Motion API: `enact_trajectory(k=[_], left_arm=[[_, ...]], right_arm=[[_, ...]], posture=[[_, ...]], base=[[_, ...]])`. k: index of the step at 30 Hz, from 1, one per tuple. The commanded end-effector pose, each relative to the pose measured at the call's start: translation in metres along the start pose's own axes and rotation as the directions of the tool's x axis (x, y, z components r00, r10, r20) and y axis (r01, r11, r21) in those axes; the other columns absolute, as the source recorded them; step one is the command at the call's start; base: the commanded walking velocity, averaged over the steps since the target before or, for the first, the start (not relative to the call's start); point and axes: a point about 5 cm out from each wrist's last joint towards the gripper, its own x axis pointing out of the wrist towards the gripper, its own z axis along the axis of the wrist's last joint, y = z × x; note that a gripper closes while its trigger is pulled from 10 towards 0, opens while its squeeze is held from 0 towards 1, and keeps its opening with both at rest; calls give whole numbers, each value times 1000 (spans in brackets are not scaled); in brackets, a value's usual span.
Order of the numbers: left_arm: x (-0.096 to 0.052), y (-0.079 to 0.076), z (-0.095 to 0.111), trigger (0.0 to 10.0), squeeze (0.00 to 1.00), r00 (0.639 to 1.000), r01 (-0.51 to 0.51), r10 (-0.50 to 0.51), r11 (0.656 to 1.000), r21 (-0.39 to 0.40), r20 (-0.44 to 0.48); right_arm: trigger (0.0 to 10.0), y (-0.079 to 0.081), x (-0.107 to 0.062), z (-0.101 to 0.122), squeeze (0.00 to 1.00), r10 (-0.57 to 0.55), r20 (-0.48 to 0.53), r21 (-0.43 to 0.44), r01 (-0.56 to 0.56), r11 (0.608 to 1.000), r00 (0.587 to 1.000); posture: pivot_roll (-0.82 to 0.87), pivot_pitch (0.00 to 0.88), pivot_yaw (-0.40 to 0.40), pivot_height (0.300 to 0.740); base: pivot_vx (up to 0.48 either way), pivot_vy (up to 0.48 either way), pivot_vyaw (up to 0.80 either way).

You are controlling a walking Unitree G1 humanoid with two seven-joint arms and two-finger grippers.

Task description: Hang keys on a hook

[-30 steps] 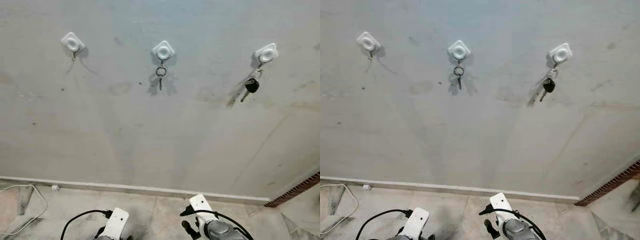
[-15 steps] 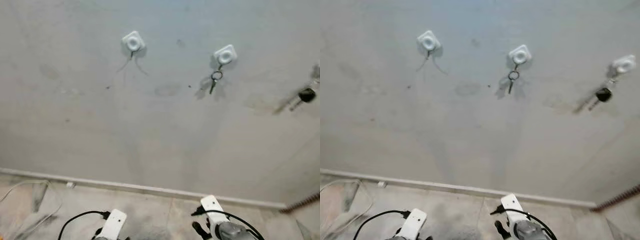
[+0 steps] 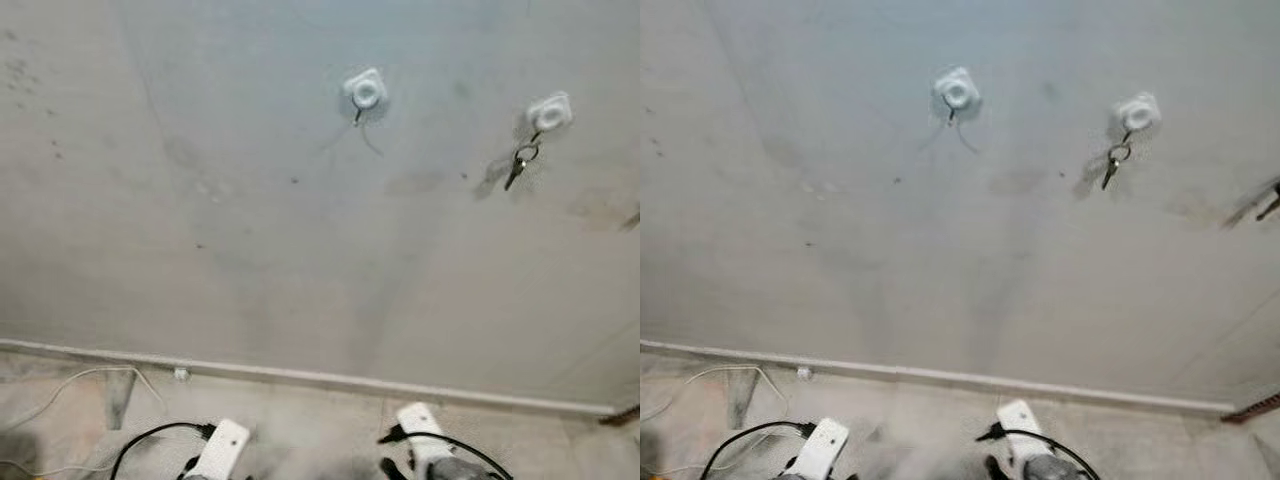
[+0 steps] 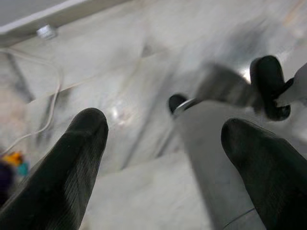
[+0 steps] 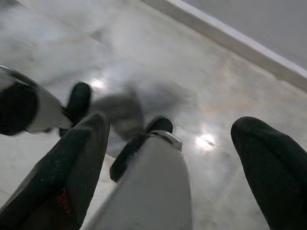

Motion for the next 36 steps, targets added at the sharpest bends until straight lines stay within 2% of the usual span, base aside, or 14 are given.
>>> enact_trajectory(k=[1, 2, 5, 8, 10, 11, 13, 17, 20, 25, 28, 34, 36], left_arm=[[0, -9, -6, 10000, 0, 999, 32, -32, 999, 1, -21], [0, -9, -5, 10000, 0, 999, 31, -31, 1000, 1, -19], [0, -8, -5, 10000, 0, 999, 32, -32, 999, 2, -13], [0, -7, -5, 10000, 0, 999, 31, -31, 1000, 6, -12], [0, -7, -4, 10000, 0, 999, 31, -31, 999, 5, -10], [0, -7, -5, 10000, 0, 999, 32, -32, 999, 4, -10], [0, -7, -4, 10000, 0, 999, 33, -33, 999, 2, -8], [0, -6, -5, 10000, 0, 999, 33, -33, 999, 2, -8], [0, -6, -5, 10000, 0, 999, 35, -35, 999, 3, -8], [0, -7, -5, 10000, 0, 999, 41, -41, 999, 6, -10], [0, -7, -5, 10000, 0, 999, 44, -44, 999, 9, -7], [0, -8, -6, 10000, 0, 999, 45, -45, 999, 10, -8], [0, -8, -6, 10000, 0, 999, 45, -45, 999, 11, -8]], right_arm=[[10000, -9, -2, -6, 0, -37, -16, -31, 37, 999, 999], [10000, -9, -2, -5, 0, -43, -4, -34, 43, 998, 999], [10000, -9, -2, -5, 0, -51, 18, 32, 50, 998, 999], [10000, -12, -3, -1, 0, -90, 42, -13, 91, 996, 995], [10000, -14, -3, -2, 0, -97, 41, -4, 97, 995, 994], [10000, -13, -3, -1, 0, -89, 43, -24, 90, 996, 995], [10000, -11, -3, -3, 0, -53, 27, -10, 53, 999, 998], [10000, -8, -2, -7, 0, -19, -2, 55, 20, 998, 1000], [10000, -6, -2, -9, 0, -9, -6, 69, 10, 998, 1000], [10000, -7, -3, -10, 0, -17, -18, 27, 17, 999, 1000], [10000, -10, -3, -10, 0, -28, -11, -53, 27, 998, 1000], [10000, -9, -4, -13, 0, -14, -19, -36, 13, 999, 1000], [10000, -9, -4, -13, 0, -17, -18, -57, 16, 998, 1000]], posture=[[-17, 106, 10, 740], [-16, 107, 10, 740], [-14, 109, 10, 740], [-12, 110, 9, 740], [-11, 111, 8, 740], [-10, 111, 8, 740], [-9, 112, 7, 740], [-10, 110, 7, 740], [-11, 111, 7, 740], [-15, 113, 8, 740], [-15, 114, 10, 740], [-16, 112, 9, 740], [-15, 112, 9, 740]], base=[[0, 0, 0], [0, 0, 0], [0, 0, 0], [0, 0, 0], [0, 0, 0], [0, 0, 0], [0, 0, 0], [-245, 0, 0], [-254, 0, 0], [-262, 0, 0], [-268, 0, 0], [-266, 0, 0], [-266, 0, 0]])
